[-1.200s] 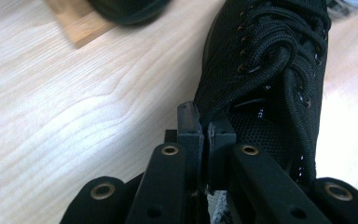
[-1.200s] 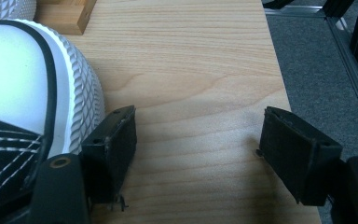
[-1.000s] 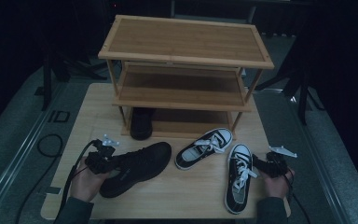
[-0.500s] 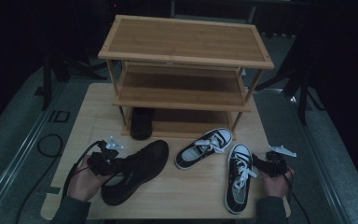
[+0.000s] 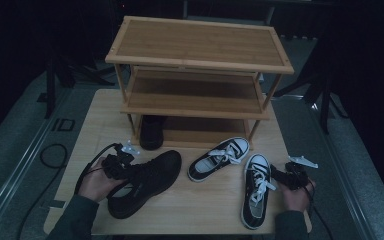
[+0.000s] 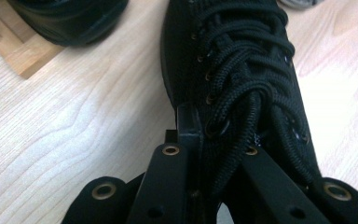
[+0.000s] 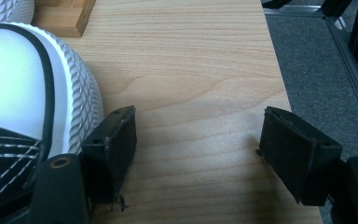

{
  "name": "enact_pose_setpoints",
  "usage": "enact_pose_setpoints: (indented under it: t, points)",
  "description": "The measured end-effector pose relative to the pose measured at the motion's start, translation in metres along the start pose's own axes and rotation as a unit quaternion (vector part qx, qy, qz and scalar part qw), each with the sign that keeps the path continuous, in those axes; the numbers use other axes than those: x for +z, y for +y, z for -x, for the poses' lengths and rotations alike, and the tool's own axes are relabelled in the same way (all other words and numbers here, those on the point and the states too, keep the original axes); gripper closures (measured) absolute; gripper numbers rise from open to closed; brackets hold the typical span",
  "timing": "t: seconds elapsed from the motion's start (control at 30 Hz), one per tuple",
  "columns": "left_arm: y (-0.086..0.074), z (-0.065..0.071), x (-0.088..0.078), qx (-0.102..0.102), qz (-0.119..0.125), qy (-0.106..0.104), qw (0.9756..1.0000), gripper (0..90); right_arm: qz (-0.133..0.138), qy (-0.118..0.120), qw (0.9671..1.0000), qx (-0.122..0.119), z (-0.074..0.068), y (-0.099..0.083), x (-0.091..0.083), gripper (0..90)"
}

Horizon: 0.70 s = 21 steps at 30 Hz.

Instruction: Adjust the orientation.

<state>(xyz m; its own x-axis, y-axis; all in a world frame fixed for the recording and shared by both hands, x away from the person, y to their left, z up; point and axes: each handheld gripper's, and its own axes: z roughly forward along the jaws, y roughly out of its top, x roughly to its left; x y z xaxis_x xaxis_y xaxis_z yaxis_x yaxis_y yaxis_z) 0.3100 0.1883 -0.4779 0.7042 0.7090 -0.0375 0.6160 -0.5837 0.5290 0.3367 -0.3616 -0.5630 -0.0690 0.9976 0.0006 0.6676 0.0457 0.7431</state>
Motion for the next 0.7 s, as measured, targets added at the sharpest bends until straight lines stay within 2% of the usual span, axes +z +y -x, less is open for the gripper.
enact_pose_setpoints:
  t: [0.07, 0.17, 0.27, 0.47, 0.7]
  points:
    - [0.000, -0.001, -0.003, -0.014, 0.017, -0.004, 0.9997, 87.6, 0.000, 0.000, 1.0000, 0.000, 0.000, 0.000, 0.000, 27.0]
    - [0.003, -0.004, -0.007, -0.035, 0.026, -0.007, 0.9990, 87.6, 0.000, 0.000, 1.0000, 0.000, 0.000, 0.000, 0.000, 27.0]
    - [0.008, -0.005, -0.009, -0.046, 0.037, -0.009, 0.9982, 87.6, 0.000, 0.000, 1.0000, 0.000, 0.000, 0.000, 0.000, 27.0]
    - [0.021, 0.000, -0.005, -0.068, 0.055, 0.009, 0.9962, 87.5, 0.000, 0.000, 1.0000, 0.000, 0.000, 0.000, 0.000, 27.0]
    - [0.039, 0.002, 0.005, -0.103, 0.072, 0.025, 0.9917, 87.5, 0.000, 0.001, 1.0000, -0.001, 0.000, 0.000, 0.000, 27.0]
